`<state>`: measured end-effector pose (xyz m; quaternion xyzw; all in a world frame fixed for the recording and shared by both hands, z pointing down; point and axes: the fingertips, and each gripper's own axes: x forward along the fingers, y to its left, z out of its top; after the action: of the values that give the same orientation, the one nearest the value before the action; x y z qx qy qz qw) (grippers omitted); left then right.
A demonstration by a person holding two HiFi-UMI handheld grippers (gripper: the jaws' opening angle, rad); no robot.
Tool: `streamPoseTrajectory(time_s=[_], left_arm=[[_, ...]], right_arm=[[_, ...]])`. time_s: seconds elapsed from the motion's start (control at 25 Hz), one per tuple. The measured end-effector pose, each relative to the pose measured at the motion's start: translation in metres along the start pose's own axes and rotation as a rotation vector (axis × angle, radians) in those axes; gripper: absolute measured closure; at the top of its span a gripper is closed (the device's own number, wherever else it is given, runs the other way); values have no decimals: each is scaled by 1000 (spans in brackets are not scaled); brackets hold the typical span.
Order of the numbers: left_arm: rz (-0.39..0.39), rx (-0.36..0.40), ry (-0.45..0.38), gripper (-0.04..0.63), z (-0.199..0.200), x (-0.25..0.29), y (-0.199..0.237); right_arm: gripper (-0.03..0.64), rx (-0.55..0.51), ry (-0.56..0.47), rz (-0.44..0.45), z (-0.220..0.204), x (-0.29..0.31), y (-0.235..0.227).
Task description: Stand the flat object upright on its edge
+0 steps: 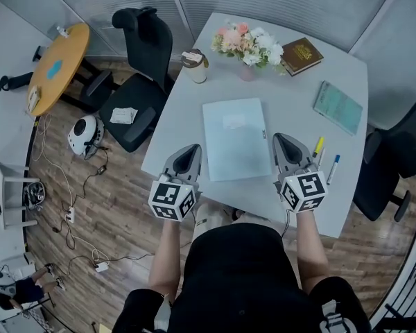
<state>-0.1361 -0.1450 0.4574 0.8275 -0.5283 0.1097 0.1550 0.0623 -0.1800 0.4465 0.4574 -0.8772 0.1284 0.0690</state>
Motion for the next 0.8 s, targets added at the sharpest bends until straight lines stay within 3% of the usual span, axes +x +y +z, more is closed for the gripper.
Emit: streamPoseTrajectory(time_s=[0.44, 0.64, 0.8], left_arm=[[5, -126, 44, 572, -41, 44, 25], [17, -122, 99, 571, -53, 64, 41], [7, -185, 121, 568, -64, 83, 57]], right_arm=[[600, 20, 163, -20, -57, 37, -34], [600, 50, 229, -43, -81, 56, -44], [600, 66, 267, -57, -94, 75, -51]])
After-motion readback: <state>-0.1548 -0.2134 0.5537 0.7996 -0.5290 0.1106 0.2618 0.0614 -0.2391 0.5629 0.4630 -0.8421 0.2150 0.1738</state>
